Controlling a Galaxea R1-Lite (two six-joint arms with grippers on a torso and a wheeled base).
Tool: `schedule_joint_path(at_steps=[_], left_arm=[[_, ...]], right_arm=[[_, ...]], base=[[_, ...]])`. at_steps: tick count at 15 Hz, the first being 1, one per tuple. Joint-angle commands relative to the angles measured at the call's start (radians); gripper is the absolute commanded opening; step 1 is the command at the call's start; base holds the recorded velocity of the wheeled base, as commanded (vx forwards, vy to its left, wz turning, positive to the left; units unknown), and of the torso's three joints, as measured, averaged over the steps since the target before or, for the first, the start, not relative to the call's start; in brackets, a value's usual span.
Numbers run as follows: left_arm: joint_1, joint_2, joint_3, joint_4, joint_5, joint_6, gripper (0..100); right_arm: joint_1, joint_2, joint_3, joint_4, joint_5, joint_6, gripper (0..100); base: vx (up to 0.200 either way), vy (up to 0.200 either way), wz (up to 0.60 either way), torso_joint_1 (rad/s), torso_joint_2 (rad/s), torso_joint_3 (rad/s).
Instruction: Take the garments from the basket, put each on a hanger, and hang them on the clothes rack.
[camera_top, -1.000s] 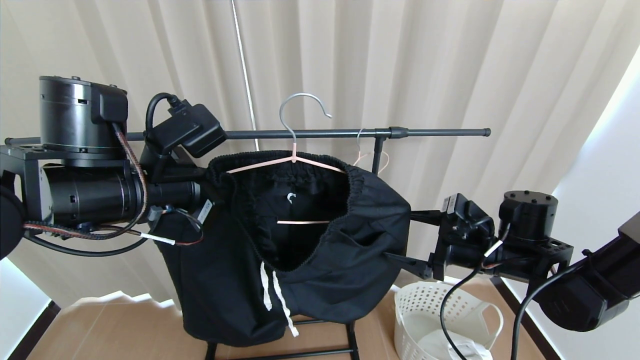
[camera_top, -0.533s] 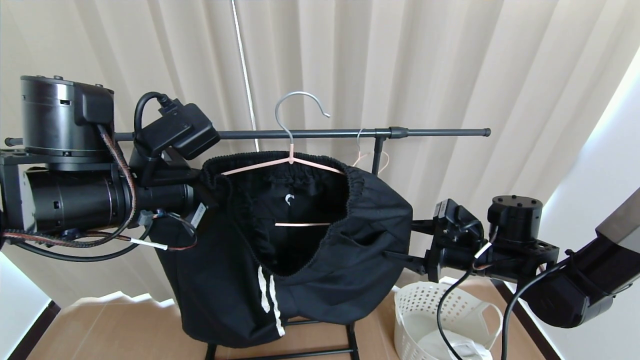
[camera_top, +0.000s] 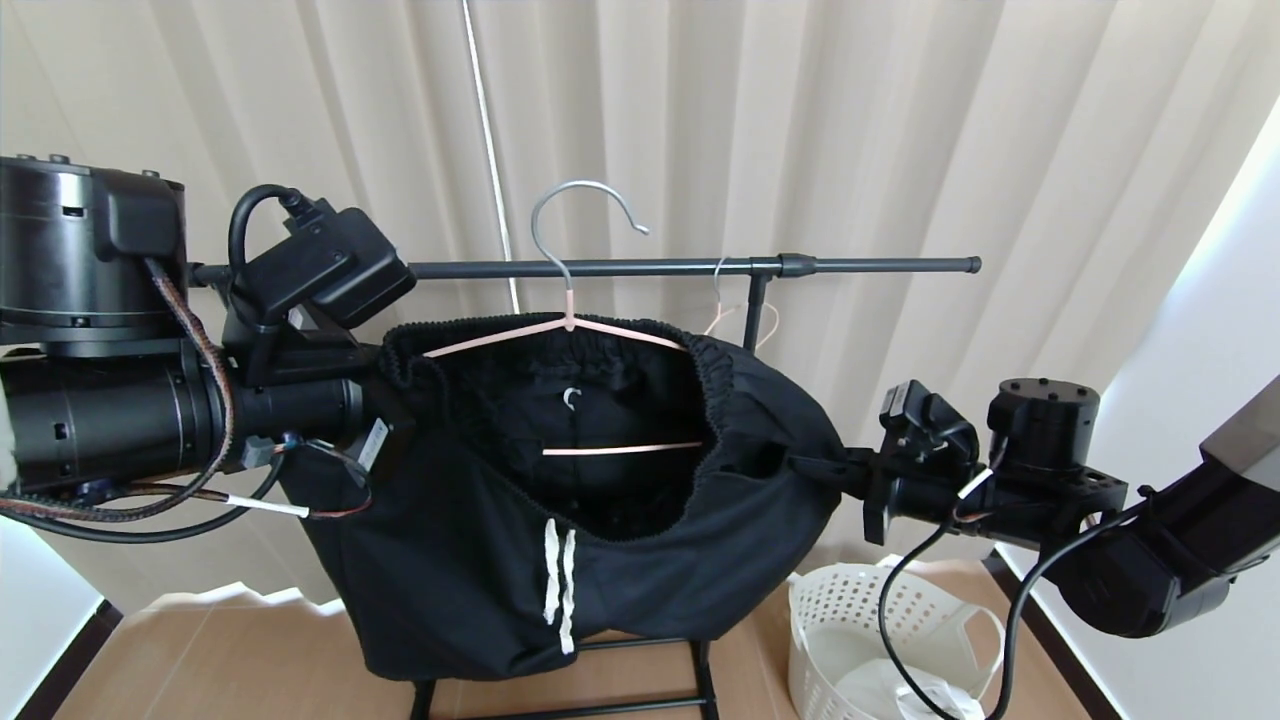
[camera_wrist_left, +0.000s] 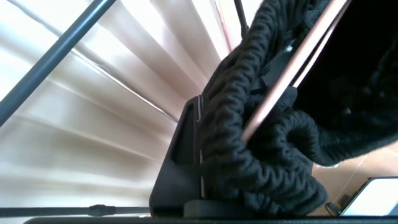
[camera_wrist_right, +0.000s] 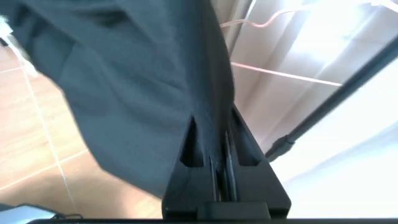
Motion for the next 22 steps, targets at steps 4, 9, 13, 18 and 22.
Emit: schedule_joint_path(at_steps=[4,9,13,18,22], left_arm=[[0.029,-0.034,0.029,0.001,-0.006,-0.014,0],[0.028,-0.027,0.021,-0.001,-0.006,-0.028,0],[0.029,-0.019,0.018,-0.001,-0.004,-0.03,0],[0.06,-0.013,0.026,0.001,-0.001,-0.037,0],[0.103,-0.002,0.066,-0.001,-0.003,-0.037,0]], right_arm=[[-0.032,0.006,-0.022,0.001,-0.001,0.021,0],[-0.013,0.001,-0.019,0.001,-0.006,0.021,0],[-0.009,-0.02,-0.018,0.055,-0.011,0.015,100],[-0.004,-0.054,-0.002,0.055,-0.009,-0.017,100],[-0.004,-0.088,0.005,0.055,-0.009,-0.017,100]], base=[[0.0,0.0,0.0,0.0,0.0,0.0],[0.0,0.0,0.0,0.0,0.0,0.0],[0.0,0.0,0.0,0.0,0.0,0.0],[0.0,0.0,0.0,0.0,0.0,0.0],[0.0,0.0,0.0,0.0,0.0,0.0]])
